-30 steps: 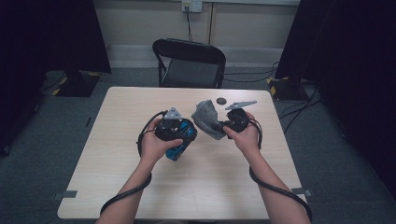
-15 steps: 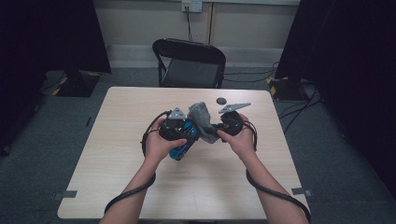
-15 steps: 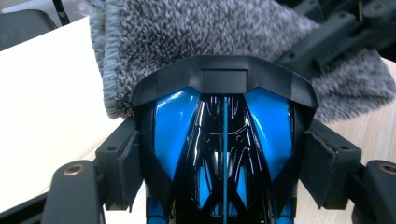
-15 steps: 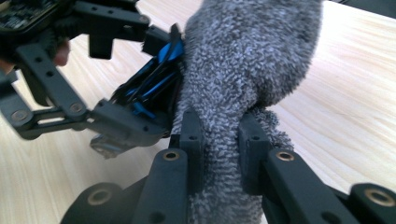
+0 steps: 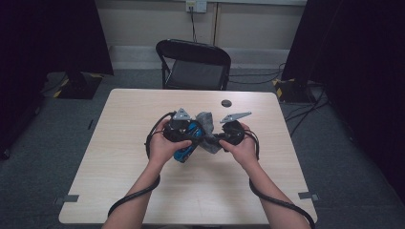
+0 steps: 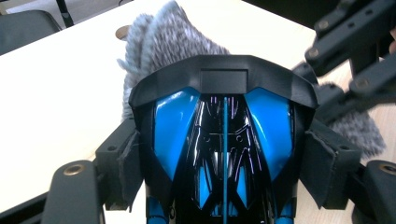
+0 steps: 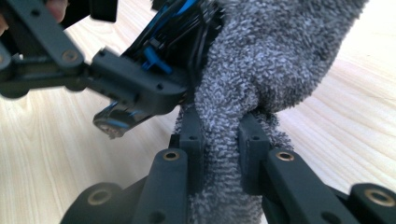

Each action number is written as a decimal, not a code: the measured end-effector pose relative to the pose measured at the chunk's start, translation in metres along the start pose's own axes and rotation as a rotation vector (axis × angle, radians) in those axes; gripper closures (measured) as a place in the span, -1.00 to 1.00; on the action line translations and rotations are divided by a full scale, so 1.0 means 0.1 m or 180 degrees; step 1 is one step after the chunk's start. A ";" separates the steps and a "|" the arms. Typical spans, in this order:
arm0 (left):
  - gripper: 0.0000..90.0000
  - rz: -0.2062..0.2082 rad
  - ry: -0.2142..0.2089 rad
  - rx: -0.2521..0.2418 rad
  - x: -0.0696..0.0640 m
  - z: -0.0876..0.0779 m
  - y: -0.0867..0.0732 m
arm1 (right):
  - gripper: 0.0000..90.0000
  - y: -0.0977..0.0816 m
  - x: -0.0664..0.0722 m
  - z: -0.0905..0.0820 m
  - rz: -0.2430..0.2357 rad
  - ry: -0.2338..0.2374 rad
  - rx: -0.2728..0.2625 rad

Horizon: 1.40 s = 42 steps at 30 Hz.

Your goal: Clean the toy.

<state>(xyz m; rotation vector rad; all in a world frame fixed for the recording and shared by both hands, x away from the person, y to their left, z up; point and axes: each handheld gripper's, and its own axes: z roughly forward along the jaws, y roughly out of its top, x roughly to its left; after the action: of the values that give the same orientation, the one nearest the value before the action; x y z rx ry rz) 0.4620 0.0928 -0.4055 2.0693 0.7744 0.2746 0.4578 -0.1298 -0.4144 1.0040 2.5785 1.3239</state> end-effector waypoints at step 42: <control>-0.43 -0.0122 0.0058 -0.0149 0.10 -0.03 0.14 | 0.68 -0.27 0.36 0.49 -0.0142 0.0423 0.0331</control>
<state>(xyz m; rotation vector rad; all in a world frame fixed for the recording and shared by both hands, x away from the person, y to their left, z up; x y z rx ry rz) 0.4740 0.0955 -0.3933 2.0085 0.8103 0.2881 0.4323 -0.0860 -0.4574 0.8963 2.7764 1.3000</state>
